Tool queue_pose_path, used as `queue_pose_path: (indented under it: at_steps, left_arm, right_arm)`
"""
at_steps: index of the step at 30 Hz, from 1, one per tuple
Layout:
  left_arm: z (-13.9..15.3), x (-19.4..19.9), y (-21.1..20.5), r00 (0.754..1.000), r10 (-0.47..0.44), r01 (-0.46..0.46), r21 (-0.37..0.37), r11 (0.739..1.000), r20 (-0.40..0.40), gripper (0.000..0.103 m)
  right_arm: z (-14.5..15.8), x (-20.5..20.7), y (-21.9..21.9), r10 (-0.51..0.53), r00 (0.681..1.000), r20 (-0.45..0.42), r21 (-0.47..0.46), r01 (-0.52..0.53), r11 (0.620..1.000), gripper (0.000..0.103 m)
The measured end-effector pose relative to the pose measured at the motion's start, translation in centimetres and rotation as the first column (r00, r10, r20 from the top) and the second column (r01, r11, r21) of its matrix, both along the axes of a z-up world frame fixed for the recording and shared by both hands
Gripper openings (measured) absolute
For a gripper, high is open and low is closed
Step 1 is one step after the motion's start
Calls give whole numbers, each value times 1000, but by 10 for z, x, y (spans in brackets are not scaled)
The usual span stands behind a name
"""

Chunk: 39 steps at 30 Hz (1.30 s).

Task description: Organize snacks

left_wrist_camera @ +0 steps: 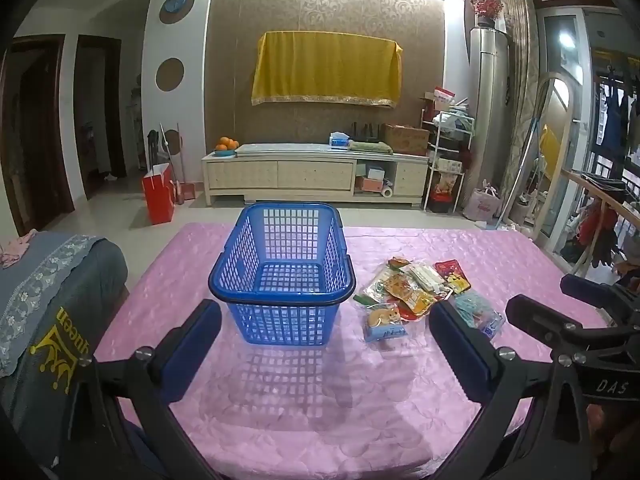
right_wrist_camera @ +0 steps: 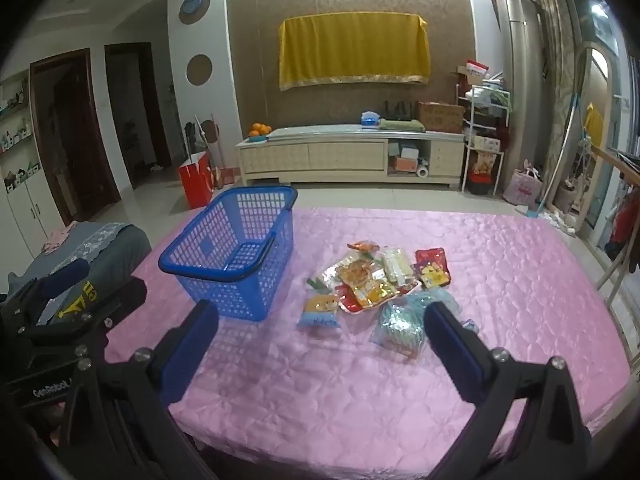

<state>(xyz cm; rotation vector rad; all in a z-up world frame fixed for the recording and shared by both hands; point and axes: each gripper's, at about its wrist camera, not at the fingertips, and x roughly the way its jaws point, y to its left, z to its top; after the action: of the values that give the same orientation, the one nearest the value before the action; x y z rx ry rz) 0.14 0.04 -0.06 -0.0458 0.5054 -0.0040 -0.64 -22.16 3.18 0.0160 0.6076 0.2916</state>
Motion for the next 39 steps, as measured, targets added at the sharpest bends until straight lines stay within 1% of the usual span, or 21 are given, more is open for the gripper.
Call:
queue_pose_path:
  at_steps: [24,27,39]
  left_arm:
    - [2,-2,-1,1000,-11,11,-13,1000,-4,103]
    - [2,-2,0,1000,-11,11,-13,1000,-3,103]
    - [3,-3,0,1000,-10,10,-17,1000,-5,103]
  right_arm:
    - [-1,1,-1,-12,1000,-9,-6,12,1000,103]
    - [-1,0,-1,-7,1000,2,-4,7,1000,103]
    - [-4,0,1,-1,1000,-8,11,1,1000,103]
